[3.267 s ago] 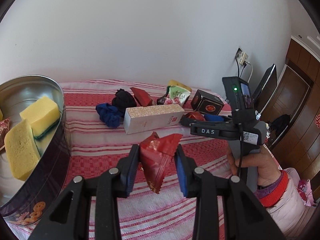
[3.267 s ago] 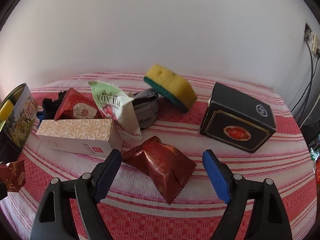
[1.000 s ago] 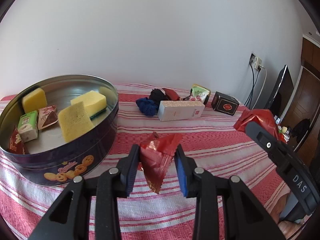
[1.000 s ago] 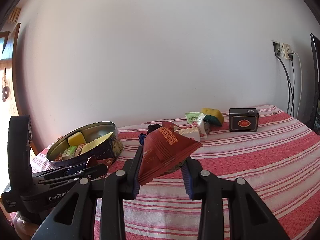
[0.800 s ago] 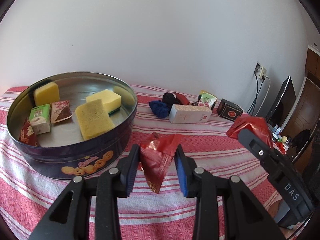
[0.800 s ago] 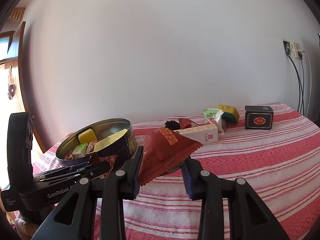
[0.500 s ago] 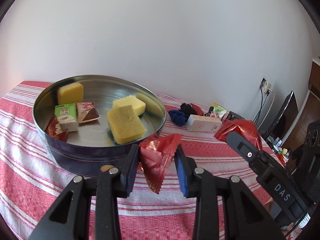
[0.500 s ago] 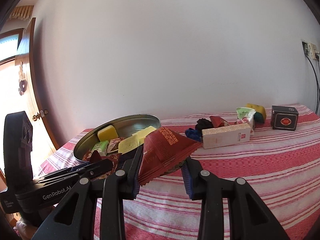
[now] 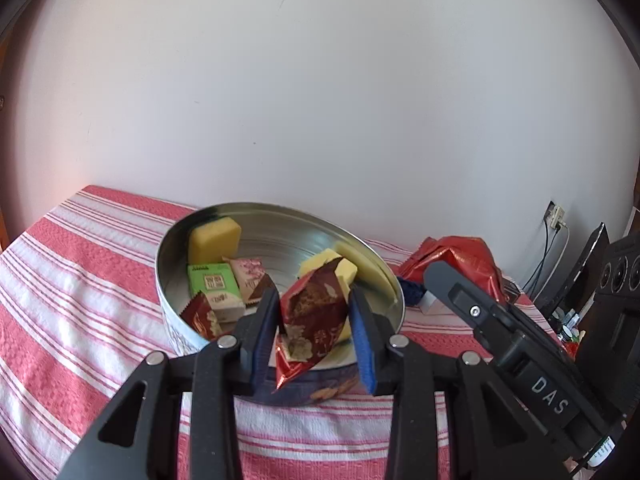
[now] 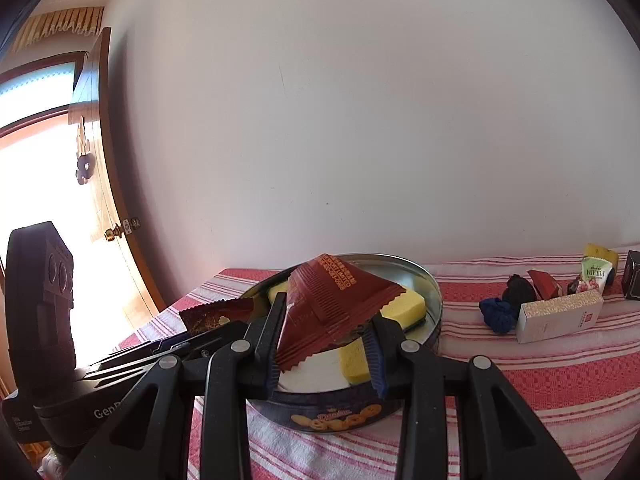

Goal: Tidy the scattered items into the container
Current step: 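Carry both held red candies over the tin, then open both grippers to drop the red candies into the tin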

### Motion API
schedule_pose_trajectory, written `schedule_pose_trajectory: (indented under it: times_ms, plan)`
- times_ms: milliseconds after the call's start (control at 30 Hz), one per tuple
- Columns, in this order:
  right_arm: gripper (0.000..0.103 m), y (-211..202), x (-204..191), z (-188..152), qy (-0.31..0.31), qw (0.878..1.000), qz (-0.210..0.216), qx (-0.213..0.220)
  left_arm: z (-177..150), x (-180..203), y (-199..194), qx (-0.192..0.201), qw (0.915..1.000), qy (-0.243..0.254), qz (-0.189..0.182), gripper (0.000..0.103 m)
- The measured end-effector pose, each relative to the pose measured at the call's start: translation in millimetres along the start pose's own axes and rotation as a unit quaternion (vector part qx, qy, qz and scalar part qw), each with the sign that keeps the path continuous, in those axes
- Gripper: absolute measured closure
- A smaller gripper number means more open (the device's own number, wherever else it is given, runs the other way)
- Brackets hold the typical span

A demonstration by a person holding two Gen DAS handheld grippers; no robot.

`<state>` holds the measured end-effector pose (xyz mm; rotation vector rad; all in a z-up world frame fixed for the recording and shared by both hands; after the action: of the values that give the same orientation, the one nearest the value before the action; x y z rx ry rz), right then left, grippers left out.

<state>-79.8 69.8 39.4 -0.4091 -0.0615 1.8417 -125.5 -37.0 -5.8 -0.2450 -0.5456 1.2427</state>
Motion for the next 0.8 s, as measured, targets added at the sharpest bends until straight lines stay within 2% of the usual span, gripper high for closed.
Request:
schedule_pose_trajectory:
  times_ms: [167, 300, 367, 400, 467, 500, 567, 600, 667, 800]
  plan:
    - [0.065, 39.8, 8.9, 25.9, 0.001, 1.0, -0.007, 0.006, 30.4, -10.1, 31.7, 0.007, 0.9992, 0.016, 0.035, 0.069]
    - [0.064, 84.6, 21.4, 25.1, 0.012, 1.0, -0.003, -0.01, 42.2, -26.2, 72.7, -0.005, 0.9969, 0.021, 0.076, 0.069]
    - [0.06, 104.9, 27.3, 17.1, 0.014, 1.0, 0.002, -0.027, 39.4, -37.7, 91.0, -0.016, 0.9947, 0.018, 0.1, 0.066]
    - [0.052, 110.7, 31.0, 12.5, 0.014, 0.999, -0.001, -0.03, 36.0, -44.3, 96.8, -0.019, 0.9934, 0.015, 0.112, 0.063]
    - [0.045, 113.4, 38.7, 5.4, 0.008, 1.0, -0.015, -0.019, 29.3, -57.0, 103.4, -0.032, 0.9883, 0.016, 0.148, 0.036]
    - [0.039, 113.3, 42.7, 3.2, 0.004, 1.0, -0.024, -0.014, 29.3, -62.6, 103.4, -0.033, 0.985, 0.019, 0.168, 0.03]
    - [0.031, 112.3, 51.5, 0.4, 0.005, 0.999, -0.039, -0.012, 33.3, -71.5, 98.3, -0.02, 0.9792, 0.019, 0.201, 0.004]
    - [0.031, 110.4, 54.9, 0.7, 0.01, 0.999, -0.042, -0.007, 35.3, -74.3, 94.9, -0.011, 0.9776, 0.017, 0.21, 0.0]
    - [0.023, 106.7, 58.4, 0.7, 0.013, 0.999, -0.051, 0.003, 38.0, -77.1, 89.8, 0.003, 0.9776, 0.014, 0.21, 0.0]
    - [0.021, 107.1, 56.9, -2.5, -0.002, 0.998, -0.061, 0.002, 36.3, -84.1, 91.9, 0.001, 0.9745, 0.014, 0.224, 0.0]
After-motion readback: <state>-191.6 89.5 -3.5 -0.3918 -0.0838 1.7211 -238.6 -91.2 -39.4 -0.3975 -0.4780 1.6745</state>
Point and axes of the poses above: each gripper's, at about its wrist camera, not at the fingertips, and y roughly the way its jaws point, x to its right, z to its top, the point moved 10 cm from there along y, roughly the way its jaws point, and after that the axes turned 5 degrees about z, right-handed, at the moved point
